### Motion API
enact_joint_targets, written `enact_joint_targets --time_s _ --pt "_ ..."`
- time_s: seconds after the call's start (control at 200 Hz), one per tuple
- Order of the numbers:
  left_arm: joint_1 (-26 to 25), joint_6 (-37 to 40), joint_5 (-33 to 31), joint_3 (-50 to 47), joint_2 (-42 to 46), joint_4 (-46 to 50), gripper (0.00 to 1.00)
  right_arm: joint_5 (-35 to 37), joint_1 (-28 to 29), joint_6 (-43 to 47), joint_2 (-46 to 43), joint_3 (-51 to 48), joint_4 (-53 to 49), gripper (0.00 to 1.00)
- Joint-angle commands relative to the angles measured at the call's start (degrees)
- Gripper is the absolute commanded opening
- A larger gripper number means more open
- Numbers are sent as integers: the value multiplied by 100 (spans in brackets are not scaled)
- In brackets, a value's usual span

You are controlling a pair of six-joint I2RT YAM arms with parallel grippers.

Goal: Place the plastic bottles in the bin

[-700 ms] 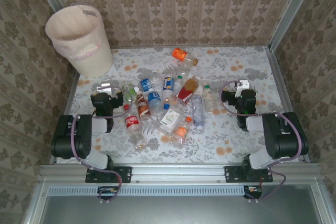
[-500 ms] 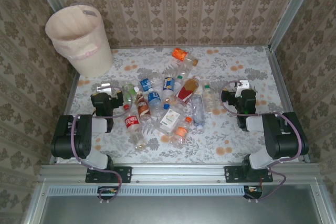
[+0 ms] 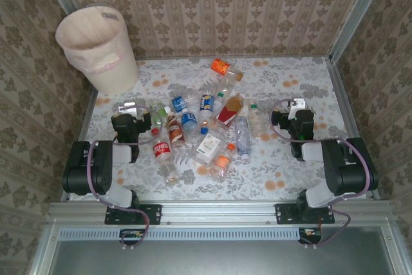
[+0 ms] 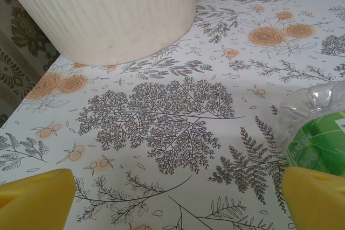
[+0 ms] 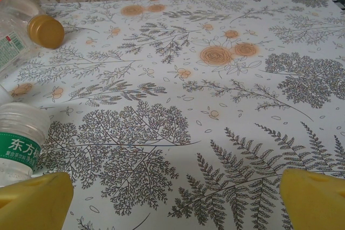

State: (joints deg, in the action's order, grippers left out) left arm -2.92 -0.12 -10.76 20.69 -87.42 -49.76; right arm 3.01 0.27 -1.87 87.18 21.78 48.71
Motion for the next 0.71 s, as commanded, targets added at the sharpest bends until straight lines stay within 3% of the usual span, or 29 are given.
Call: enact_joint_targets --time_s 0.0,0.25,0.425,0.7 --pt "26 113 -78 120 -58 -186 100 94 38 -42 69 103 174 100" --pt "28 144 -23 144 222 63 100 43 43 -35 -77 173 -17 100" --pt "19 -6 -333 283 1096 1180 100 89 47 -216 -1038 970 -2254 100" --pt "0 -1144 -901 747 2170 3080 100 -1196 375 -1152 -1148 1924 -4489 100"
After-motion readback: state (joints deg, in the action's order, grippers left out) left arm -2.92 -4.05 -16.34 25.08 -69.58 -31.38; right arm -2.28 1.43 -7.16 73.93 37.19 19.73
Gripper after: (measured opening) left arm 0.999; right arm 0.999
